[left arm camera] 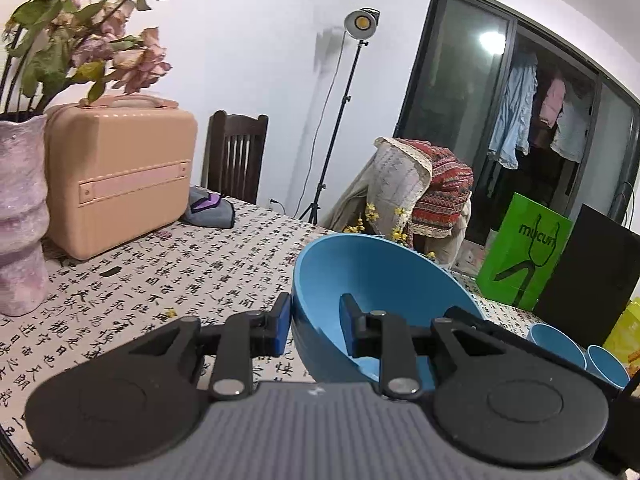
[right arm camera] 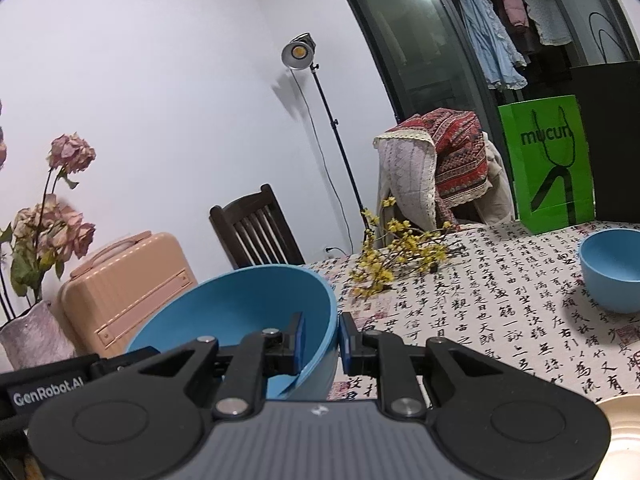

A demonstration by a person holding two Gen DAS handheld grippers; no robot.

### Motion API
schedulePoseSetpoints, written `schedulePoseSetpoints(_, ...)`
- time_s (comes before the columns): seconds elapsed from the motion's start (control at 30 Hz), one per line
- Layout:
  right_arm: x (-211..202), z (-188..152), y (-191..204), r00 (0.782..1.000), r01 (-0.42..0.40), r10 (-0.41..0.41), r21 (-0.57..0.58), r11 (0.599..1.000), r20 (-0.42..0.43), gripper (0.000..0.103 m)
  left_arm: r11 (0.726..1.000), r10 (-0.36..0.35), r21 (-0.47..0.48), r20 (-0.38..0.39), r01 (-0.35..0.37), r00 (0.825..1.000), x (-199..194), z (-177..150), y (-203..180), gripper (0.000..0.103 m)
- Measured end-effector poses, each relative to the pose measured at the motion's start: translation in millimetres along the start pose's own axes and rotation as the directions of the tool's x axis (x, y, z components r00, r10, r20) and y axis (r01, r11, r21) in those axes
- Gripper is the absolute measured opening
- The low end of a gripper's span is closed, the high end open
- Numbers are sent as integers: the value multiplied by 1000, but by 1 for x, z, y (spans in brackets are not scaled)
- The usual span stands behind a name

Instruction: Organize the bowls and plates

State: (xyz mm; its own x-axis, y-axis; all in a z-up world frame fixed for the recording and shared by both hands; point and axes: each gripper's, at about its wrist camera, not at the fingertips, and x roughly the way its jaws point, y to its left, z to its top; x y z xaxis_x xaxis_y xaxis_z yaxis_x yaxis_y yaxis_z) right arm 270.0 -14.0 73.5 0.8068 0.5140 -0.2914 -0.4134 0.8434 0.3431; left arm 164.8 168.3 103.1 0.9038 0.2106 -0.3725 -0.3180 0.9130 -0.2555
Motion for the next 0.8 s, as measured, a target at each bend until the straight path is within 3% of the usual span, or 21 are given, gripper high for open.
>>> schedulePoseSetpoints(0.8, 12, -24, 47, 995, -83, 81, -35, 996, -55, 17, 995, 77, -64, 9, -76, 997, -20, -6, 53, 26)
